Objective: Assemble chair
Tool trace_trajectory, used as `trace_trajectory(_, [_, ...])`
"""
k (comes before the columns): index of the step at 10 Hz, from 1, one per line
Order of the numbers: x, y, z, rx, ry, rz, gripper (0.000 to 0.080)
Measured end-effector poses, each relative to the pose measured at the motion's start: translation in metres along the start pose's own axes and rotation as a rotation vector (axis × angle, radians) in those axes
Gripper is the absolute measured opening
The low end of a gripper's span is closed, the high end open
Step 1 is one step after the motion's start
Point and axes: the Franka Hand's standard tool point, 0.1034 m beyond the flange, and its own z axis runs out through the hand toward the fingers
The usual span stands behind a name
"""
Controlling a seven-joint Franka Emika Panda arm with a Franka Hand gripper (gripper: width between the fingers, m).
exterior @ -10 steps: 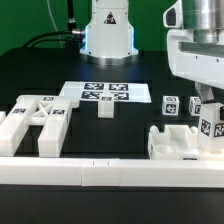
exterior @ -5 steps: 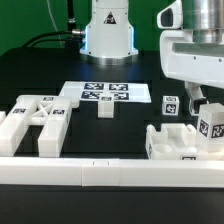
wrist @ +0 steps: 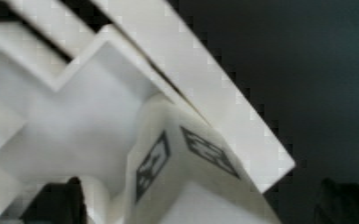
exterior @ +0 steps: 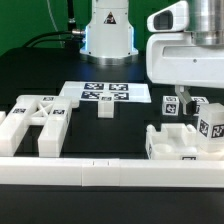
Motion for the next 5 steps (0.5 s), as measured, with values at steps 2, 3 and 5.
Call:
trace_trajectory(2, [0.0028, -0.0021, -0.0001, -0.028, 0.004, -0.231, 0.0649])
trace_trajectory(3, [0.0056, -0.0033, 0.0005, -0.049, -0.013, -0.393, 0.0649])
trace_trajectory(5, [0.0098, -0.0052, 0.0022, -0.069, -0.018, -0.601, 0.0649])
